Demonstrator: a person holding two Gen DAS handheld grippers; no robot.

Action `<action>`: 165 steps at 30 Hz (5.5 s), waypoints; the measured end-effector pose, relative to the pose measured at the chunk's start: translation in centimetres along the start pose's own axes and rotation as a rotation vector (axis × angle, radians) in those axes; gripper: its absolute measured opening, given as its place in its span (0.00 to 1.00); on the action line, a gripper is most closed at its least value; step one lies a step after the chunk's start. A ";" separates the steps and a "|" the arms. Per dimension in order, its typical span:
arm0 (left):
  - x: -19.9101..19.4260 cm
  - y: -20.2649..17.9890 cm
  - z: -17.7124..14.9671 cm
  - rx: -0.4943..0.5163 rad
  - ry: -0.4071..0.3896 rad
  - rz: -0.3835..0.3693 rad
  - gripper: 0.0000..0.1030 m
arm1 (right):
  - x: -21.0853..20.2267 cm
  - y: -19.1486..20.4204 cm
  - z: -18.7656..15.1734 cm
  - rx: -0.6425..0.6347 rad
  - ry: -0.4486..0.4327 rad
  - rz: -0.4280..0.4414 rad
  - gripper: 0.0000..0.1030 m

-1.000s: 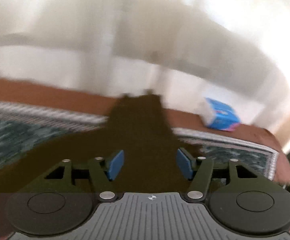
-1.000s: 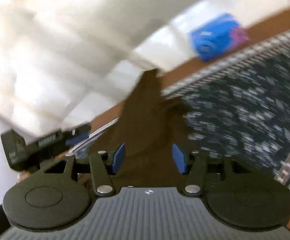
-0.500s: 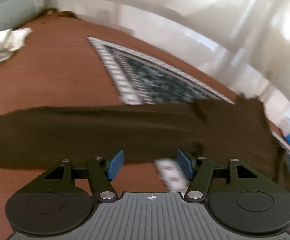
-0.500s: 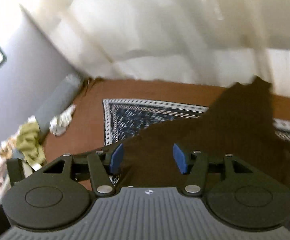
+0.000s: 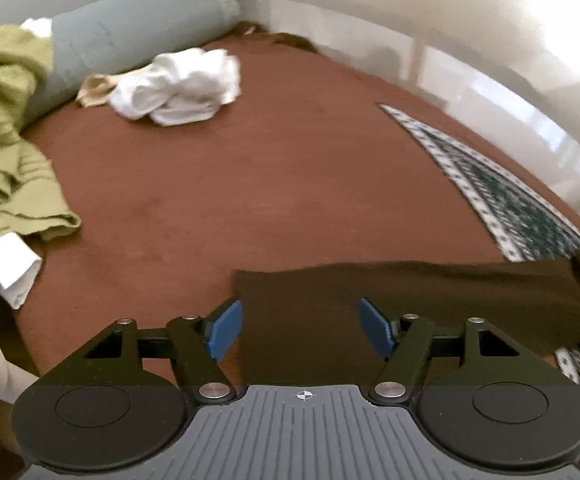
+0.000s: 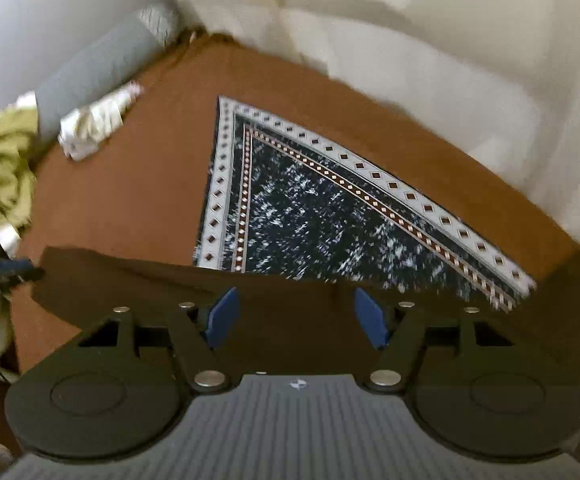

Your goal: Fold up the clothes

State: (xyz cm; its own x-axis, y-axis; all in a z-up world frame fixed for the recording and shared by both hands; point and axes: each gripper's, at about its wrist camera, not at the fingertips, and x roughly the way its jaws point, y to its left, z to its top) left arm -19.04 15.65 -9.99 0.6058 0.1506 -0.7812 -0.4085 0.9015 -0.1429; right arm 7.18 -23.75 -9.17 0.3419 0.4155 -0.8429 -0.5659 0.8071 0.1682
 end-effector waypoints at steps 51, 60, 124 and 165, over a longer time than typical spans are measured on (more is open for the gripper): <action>-20.5 -31.2 -9.2 0.299 0.242 -1.070 0.00 | -9.1 -12.9 -13.2 -0.064 0.008 0.110 0.02; -11.8 -40.5 -20.4 0.514 0.537 -0.939 0.24 | -11.9 -14.0 -25.5 0.130 0.013 -0.010 0.35; 14.8 -42.1 4.3 0.586 0.330 -0.460 0.00 | -23.3 5.0 -32.7 0.640 -0.305 0.225 0.04; 10.0 -40.3 0.0 0.671 0.282 -0.505 0.60 | -19.1 2.0 -37.1 0.858 -0.246 -0.140 0.47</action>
State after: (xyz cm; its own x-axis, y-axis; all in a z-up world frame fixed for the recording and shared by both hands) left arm 3.44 -19.17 -12.04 0.3789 -0.3552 -0.8546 0.4026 0.8947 -0.1934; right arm -28.33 -45.61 -11.71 0.5722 0.2884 -0.7678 0.2130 0.8518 0.4787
